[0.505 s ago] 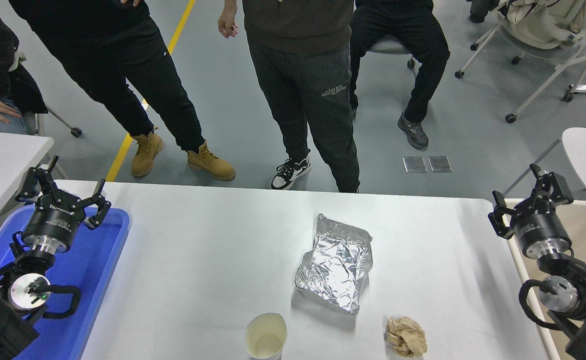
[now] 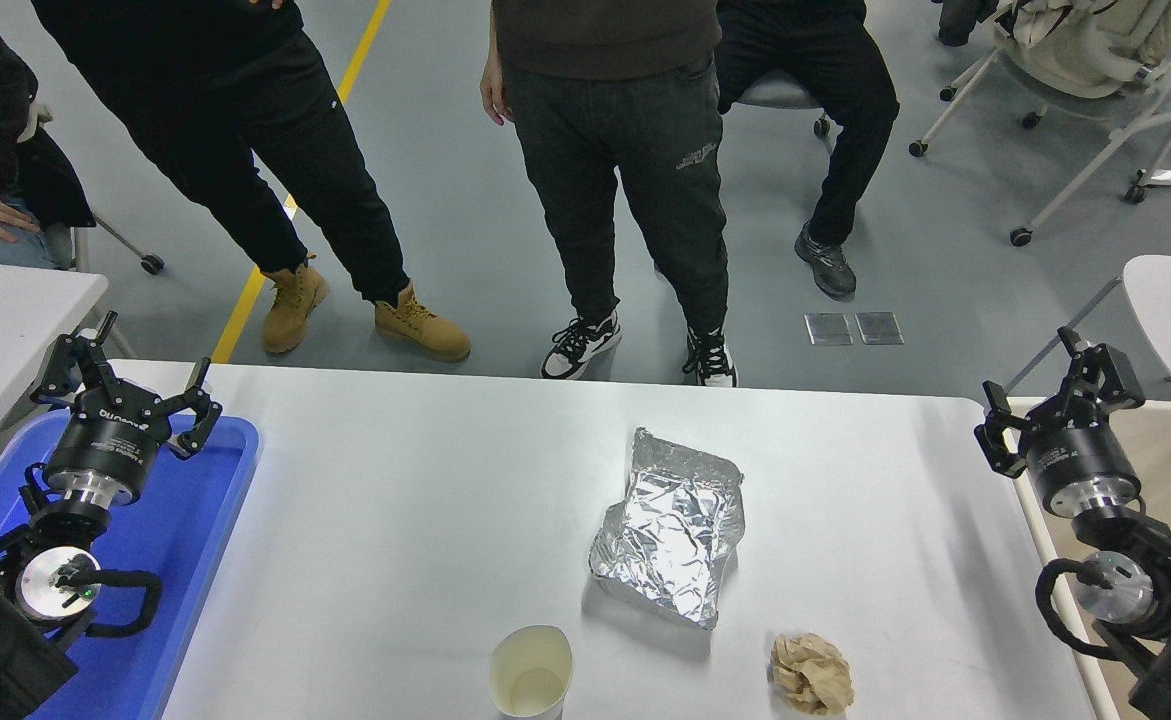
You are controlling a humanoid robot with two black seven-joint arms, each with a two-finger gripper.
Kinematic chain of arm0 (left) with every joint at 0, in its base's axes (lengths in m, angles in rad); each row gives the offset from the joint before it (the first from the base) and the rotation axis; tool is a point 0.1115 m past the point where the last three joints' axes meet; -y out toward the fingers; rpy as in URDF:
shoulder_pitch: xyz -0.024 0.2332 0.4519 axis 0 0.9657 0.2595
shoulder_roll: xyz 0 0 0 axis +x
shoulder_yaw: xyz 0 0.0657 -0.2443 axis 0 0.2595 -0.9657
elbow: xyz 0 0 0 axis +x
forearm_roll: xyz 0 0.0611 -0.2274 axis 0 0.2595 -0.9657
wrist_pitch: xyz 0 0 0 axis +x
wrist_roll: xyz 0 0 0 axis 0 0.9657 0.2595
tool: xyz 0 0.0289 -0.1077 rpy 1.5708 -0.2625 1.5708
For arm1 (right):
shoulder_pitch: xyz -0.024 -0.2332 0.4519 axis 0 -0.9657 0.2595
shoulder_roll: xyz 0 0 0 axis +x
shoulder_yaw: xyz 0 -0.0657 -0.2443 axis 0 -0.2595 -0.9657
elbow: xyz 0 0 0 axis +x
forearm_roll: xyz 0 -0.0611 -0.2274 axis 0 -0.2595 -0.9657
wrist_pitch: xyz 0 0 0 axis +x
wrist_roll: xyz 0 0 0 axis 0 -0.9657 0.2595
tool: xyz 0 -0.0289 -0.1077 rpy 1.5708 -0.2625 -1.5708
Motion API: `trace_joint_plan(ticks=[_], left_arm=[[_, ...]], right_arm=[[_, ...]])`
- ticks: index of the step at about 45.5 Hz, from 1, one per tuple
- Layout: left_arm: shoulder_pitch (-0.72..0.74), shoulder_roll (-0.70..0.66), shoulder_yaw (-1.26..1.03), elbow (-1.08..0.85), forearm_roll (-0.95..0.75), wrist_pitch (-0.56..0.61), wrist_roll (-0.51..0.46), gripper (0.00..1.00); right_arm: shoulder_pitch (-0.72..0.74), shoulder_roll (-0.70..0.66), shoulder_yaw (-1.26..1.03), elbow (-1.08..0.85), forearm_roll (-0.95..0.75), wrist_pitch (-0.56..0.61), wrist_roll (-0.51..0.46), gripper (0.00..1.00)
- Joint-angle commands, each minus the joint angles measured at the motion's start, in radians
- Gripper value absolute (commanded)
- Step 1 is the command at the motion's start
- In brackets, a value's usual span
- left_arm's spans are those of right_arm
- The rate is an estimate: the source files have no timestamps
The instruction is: Clean the table surface
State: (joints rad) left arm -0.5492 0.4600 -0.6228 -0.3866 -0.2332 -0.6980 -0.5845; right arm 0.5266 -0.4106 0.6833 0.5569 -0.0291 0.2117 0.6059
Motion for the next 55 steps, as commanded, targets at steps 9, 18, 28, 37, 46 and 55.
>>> trace_joint_plan(ticks=[9, 18, 28, 37, 46, 55], left_arm=[[0.0, 0.0, 0.0, 0.0, 0.0, 0.0, 0.0, 1.0], [0.0, 0.0, 0.0, 0.0, 0.0, 0.0, 0.0, 1.0], [0.0, 0.0, 0.0, 0.0, 0.0, 0.0, 0.0, 1.0], [0.0, 0.0, 0.0, 0.0, 0.0, 0.0, 0.0, 1.0], [0.0, 0.0, 0.0, 0.0, 0.0, 0.0, 0.0, 1.0], [0.0, 0.0, 0.0, 0.0, 0.0, 0.0, 0.0, 1.0]], right_arm=[[0.0, 0.0, -0.002, -0.002, 0.0, 0.003, 0.0, 0.98], [0.001, -0.011, -0.002, -0.012, -0.002, 0.006, 0.0, 0.98], [0.026, -0.023, -0.005, -0.069, -0.021, 0.012, -0.002, 0.98], [0.032, -0.112, -0.007, -0.051, -0.035, 0.014, -0.003, 0.98], [0.062, -0.166, -0.056, -0.032, -0.017, 0.012, -0.003, 0.98], [0.191, -0.212, -0.333, 0.015, -0.015, 0.014, -0.006, 0.98]])
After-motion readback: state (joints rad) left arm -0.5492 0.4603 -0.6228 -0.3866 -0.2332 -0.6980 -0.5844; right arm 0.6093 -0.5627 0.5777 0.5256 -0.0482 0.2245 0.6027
